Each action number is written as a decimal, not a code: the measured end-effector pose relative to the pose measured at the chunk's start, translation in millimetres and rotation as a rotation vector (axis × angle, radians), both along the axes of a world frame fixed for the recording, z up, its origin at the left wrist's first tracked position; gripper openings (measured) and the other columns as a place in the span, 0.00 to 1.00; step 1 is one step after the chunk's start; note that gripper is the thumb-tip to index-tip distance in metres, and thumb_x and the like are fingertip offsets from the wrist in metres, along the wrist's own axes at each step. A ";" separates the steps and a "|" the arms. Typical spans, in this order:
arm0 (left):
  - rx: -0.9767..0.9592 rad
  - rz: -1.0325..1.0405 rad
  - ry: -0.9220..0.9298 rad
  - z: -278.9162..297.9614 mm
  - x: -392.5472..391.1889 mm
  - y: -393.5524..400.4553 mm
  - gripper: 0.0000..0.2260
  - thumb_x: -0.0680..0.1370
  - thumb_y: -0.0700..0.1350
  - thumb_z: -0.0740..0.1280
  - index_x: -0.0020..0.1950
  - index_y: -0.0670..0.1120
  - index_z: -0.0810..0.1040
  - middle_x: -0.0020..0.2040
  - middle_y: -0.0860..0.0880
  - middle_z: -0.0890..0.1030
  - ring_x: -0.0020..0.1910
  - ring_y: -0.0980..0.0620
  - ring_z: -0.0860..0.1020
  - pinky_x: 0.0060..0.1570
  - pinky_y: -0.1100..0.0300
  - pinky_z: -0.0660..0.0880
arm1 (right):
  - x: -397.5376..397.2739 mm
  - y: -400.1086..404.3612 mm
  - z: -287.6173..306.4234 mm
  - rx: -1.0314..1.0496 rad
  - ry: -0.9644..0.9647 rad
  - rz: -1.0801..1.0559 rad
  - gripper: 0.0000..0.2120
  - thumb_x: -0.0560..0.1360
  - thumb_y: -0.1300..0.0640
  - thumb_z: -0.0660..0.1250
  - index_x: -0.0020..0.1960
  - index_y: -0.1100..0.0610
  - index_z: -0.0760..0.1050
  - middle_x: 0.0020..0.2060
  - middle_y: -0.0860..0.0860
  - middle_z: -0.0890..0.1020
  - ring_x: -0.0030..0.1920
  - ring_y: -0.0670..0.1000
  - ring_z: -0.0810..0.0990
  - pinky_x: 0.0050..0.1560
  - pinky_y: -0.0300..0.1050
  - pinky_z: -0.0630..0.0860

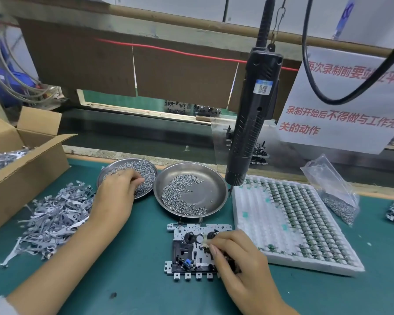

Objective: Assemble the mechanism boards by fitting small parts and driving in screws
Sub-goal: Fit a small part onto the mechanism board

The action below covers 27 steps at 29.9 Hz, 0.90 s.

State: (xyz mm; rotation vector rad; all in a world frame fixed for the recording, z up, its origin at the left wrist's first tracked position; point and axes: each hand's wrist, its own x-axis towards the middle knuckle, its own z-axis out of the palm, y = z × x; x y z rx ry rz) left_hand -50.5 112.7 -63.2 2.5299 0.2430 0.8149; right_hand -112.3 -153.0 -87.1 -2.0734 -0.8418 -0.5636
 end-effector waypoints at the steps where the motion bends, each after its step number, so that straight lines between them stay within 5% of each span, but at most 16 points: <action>1: -0.017 -0.010 -0.028 -1.1 -2.1 -0.9 0.05 0.78 0.42 0.66 0.47 0.41 0.80 0.42 0.43 0.82 0.40 0.45 0.75 0.42 0.53 0.69 | 1.5 1.3 3.7 0.022 0.022 -0.002 0.11 0.77 0.55 0.62 0.48 0.58 0.82 0.44 0.46 0.79 0.47 0.44 0.78 0.47 0.37 0.74; 7: 0.043 -0.046 -0.106 -8.2 -4.2 -1.2 0.05 0.76 0.37 0.67 0.48 0.36 0.81 0.43 0.38 0.83 0.42 0.37 0.79 0.45 0.45 0.75 | 45.5 34.7 35.9 -0.129 0.133 -0.015 0.10 0.79 0.58 0.62 0.56 0.57 0.79 0.50 0.44 0.78 0.51 0.39 0.75 0.55 0.36 0.73; 12: 0.078 -0.070 -0.141 -14.9 -4.0 4.3 0.03 0.74 0.33 0.69 0.46 0.35 0.81 0.42 0.37 0.82 0.41 0.37 0.80 0.46 0.41 0.76 | 101.0 62.8 40.0 -0.520 0.372 -0.141 0.20 0.79 0.54 0.61 0.71 0.54 0.67 0.68 0.50 0.71 0.66 0.50 0.69 0.66 0.45 0.65; 19: 0.084 -0.034 -0.131 -14.8 -3.7 3.0 0.02 0.75 0.35 0.69 0.45 0.37 0.80 0.41 0.39 0.82 0.41 0.38 0.78 0.45 0.44 0.74 | 118.1 70.1 31.2 -0.613 0.467 -0.258 0.11 0.79 0.63 0.59 0.53 0.60 0.80 0.50 0.55 0.81 0.44 0.53 0.77 0.46 0.41 0.72; 27: 0.076 -0.022 -0.067 -14.4 -8.7 -2.9 0.02 0.74 0.37 0.71 0.46 0.40 0.81 0.41 0.44 0.82 0.41 0.41 0.79 0.46 0.46 0.74 | 112.7 74.3 37.1 -0.635 0.455 -0.156 0.10 0.80 0.61 0.60 0.52 0.60 0.80 0.53 0.53 0.80 0.52 0.52 0.79 0.55 0.43 0.75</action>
